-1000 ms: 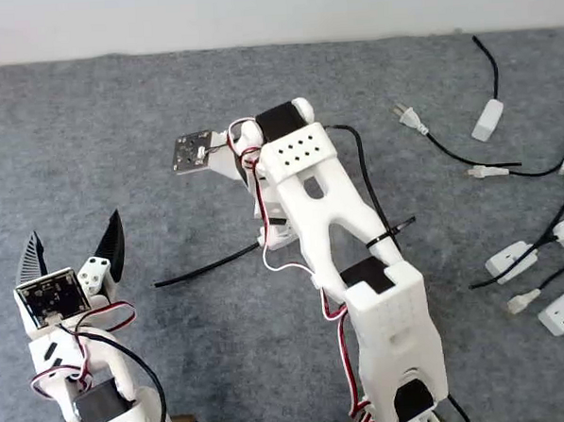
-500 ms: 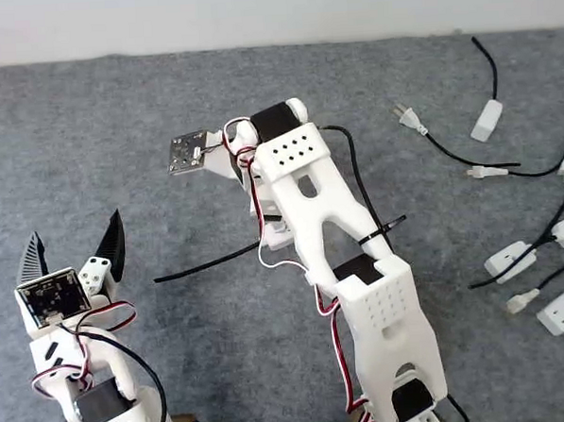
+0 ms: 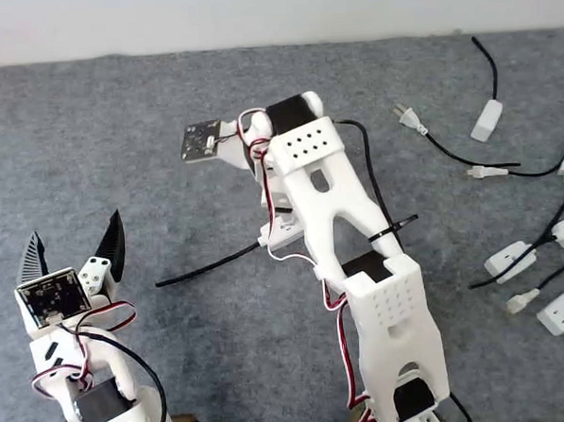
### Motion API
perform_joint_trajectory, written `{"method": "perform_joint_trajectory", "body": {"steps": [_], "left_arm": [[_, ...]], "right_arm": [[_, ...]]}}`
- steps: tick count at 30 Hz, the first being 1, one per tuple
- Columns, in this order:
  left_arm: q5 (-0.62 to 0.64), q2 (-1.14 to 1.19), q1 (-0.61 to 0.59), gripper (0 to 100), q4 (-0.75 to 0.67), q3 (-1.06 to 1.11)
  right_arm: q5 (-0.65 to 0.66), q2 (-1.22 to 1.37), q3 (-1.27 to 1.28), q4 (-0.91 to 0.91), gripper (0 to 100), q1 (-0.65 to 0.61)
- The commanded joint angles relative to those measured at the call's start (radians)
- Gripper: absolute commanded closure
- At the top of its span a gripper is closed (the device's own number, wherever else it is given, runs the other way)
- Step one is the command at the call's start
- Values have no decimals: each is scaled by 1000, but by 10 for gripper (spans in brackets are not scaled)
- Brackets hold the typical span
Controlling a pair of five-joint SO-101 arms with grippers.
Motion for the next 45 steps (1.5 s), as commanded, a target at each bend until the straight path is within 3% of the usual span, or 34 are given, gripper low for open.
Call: {"method": "perform_joint_trajectory", "body": {"steps": [1,26,45], "left_arm": [[5,-8,-5,603,8,-8],[5,-8,-5,603,8,-8],[5,-8,-5,603,8,-8]], "right_arm": [[15,-81,-31,42,988,13],[-17,-79,57,38,988,-64],[6,-79,55,21,988,-24]]}}
